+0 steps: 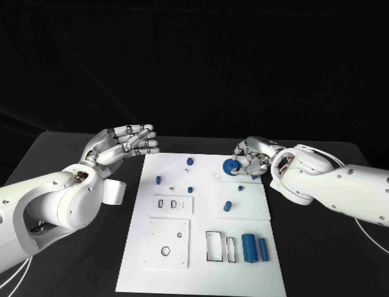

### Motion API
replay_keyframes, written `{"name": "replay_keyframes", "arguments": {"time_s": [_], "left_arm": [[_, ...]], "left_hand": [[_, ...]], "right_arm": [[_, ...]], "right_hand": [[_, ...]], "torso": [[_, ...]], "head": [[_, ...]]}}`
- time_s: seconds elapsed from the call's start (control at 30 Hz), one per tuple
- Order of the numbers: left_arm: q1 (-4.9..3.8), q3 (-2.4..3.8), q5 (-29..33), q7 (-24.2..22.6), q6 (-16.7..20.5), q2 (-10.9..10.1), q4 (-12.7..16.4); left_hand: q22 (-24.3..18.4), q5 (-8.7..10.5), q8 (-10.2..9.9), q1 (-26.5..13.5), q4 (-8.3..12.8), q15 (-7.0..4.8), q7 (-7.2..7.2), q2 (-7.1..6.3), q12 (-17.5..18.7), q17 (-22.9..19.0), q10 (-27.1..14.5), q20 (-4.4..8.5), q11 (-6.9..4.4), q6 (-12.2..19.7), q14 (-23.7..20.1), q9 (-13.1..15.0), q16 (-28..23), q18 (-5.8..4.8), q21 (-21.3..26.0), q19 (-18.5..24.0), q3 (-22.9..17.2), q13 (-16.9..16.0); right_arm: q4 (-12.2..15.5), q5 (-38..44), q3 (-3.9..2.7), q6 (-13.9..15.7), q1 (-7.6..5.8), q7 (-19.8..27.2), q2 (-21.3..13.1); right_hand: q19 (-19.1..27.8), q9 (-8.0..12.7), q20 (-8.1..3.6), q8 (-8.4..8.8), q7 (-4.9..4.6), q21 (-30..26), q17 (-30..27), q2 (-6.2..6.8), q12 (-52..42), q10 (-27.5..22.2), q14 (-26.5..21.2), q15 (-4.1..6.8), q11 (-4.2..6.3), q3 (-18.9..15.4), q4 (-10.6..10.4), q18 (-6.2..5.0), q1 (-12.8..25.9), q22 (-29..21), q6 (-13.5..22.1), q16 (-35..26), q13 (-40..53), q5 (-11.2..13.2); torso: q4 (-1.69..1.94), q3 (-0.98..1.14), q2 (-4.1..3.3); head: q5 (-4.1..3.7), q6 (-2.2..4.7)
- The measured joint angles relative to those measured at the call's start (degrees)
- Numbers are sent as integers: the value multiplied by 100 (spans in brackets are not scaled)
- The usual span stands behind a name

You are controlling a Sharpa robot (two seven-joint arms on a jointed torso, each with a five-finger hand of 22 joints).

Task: Assemble the parts on the task board

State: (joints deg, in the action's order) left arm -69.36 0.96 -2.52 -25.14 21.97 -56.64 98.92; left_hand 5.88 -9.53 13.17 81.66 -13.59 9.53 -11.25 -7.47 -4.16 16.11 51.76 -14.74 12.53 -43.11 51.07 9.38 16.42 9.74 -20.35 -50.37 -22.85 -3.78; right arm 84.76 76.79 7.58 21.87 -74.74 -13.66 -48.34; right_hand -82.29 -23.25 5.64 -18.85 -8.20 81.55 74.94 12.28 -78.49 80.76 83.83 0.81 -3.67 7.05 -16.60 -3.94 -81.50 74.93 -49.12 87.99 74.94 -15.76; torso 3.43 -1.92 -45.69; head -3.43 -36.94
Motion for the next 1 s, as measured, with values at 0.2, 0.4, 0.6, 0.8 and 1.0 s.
{"name": "replay_keyframes", "arguments": {"time_s": [0.2,0.4,0.6,0.8,1.0], "left_arm": [[0,0,3,8,-3,0,-17],[0,0,5,15,-5,8,-25],[0,0,6,23,-10,15,-30],[0,0,7,28,-15,17,-35],[0,0,8,33,-22,18,-39]], "left_hand": [[0,0,0,0,0,0,0,0,0,2,-17,0,17,0,0,0,0,0,0,0,0,0],[0,0,0,0,0,0,0,0,0,2,-17,0,17,0,0,0,0,0,0,0,0,0],[0,0,0,0,0,0,0,0,0,1,-17,0,17,0,0,0,0,0,0,0,0,0],[0,0,0,0,0,0,0,0,0,7,-37,0,-4,0,0,0,0,0,0,0,0,0],[0,0,0,0,0,0,0,0,0,7,-37,0,-4,0,0,0,0,0,0,0,0,0]], "right_arm": [[5,45,0,16,1,-34,31],[-7,92,0,32,2,-99,62],[-53,123,0,33,13,-161,129],[-117,136,0,29,19,-194,161],[-157,150,0,20,20,-211,170]], "right_hand": [[0,1,0,0,-8,17,0,0,0,0,0,0,0,0,0,0,0,0,8,0,-1,-23],[0,1,0,-21,-19,17,-1,0,-23,21,0,0,21,0,0,0,-2,-1,19,23,-1,-59],[1,0,0,-20,-19,17,-1,-22,-23,21,0,0,21,0,0,-1,-24,-2,19,22,-1,-87],[1,2,0,-20,-19,17,-2,-22,-23,21,21,-20,21,17,17,-1,-24,-2,19,23,-2,-87],[1,2,0,-20,-19,17,-2,-21,-22,21,21,-20,21,17,17,-1,-24,-3,19,22,-2,-102]], "torso": [[-1,2,-1],[-1,3,-1],[-1,7,-2],[1,7,-2],[-2,7,-2]], "head": [[-1,7],[-12,1],[-3,-11],[9,-17],[18,-25]]}}
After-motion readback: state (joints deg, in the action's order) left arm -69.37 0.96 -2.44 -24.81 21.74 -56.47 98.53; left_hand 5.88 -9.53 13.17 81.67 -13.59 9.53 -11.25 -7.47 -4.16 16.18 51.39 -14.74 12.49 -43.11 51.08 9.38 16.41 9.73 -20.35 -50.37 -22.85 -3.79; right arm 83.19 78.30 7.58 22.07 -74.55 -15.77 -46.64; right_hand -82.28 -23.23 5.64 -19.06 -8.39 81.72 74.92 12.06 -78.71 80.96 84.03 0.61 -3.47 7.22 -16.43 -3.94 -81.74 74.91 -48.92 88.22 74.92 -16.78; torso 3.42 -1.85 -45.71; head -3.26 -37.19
